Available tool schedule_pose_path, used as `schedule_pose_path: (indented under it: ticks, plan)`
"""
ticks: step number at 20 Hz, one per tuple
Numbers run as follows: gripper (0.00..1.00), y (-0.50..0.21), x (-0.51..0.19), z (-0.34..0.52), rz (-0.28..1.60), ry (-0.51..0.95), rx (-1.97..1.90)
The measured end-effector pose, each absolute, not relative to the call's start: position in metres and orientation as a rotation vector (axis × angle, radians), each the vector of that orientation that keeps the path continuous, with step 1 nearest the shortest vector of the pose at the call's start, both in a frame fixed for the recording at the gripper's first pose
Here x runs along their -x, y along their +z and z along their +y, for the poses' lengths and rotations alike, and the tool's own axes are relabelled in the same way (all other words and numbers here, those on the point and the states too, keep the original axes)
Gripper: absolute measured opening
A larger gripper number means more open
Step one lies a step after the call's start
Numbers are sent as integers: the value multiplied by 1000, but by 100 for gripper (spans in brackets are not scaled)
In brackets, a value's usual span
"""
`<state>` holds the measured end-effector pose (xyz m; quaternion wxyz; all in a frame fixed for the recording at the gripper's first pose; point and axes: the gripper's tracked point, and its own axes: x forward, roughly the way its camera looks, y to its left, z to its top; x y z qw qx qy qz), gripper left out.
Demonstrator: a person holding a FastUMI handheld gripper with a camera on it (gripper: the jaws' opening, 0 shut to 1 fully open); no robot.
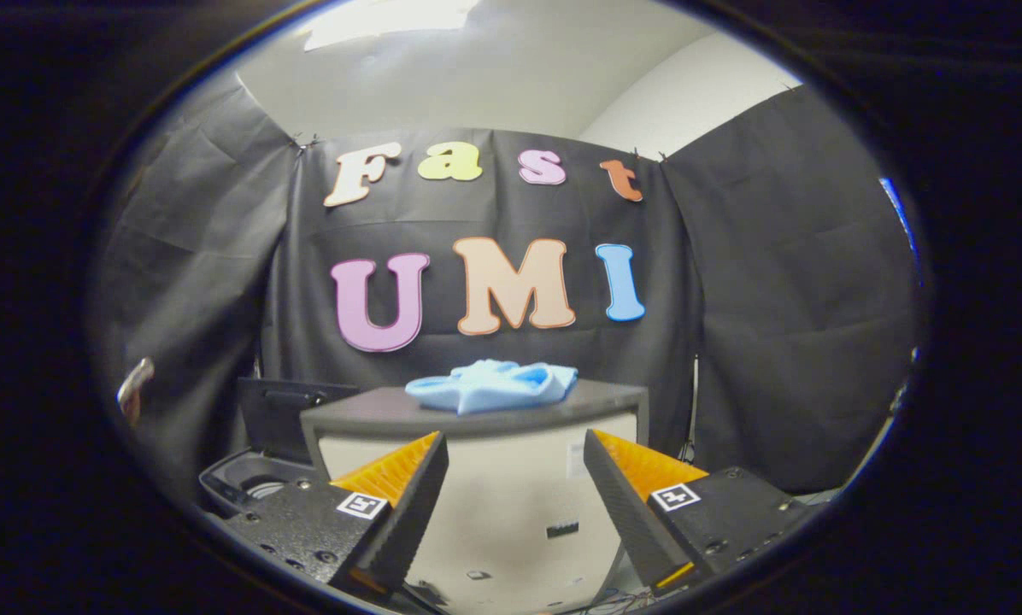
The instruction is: Put the clothes into the washing machine and then close the washing machine lid.
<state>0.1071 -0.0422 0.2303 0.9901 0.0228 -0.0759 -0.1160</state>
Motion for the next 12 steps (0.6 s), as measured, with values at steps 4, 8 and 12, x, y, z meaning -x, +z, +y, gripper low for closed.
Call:
schedule_pose_path:
  ticks: [4, 8, 12]
  plan:
    - [97, 289, -173, -44, -78, -238, -79]
    - [97, 305, -229, -62, 10, -304, -61]
    - [97, 278, -276, -68, 174, -333, -48]
